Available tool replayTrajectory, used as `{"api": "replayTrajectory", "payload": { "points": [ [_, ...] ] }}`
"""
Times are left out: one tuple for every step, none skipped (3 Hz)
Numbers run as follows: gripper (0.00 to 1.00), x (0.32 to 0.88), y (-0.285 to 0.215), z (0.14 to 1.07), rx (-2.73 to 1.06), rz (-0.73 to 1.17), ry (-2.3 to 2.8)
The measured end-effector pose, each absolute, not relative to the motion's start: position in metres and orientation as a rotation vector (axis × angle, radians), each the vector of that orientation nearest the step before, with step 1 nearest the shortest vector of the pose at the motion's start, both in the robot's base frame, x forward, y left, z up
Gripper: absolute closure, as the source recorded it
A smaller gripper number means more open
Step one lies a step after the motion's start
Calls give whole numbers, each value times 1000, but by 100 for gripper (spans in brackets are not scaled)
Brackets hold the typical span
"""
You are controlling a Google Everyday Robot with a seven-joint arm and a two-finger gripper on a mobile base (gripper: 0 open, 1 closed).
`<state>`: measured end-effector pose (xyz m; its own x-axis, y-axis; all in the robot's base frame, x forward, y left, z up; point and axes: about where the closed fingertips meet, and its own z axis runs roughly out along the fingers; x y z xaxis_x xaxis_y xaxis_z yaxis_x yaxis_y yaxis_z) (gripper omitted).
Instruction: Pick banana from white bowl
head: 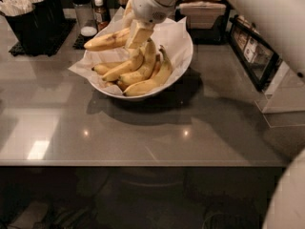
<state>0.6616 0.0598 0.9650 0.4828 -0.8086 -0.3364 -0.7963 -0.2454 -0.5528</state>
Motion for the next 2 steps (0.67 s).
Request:
{"api": "replayTrajectory", "payload": {
  "points": [
    [100, 625, 47, 1003, -1926, 34, 1170],
    [100, 579, 49, 1028, -1835, 83, 1015]
  ]
}}
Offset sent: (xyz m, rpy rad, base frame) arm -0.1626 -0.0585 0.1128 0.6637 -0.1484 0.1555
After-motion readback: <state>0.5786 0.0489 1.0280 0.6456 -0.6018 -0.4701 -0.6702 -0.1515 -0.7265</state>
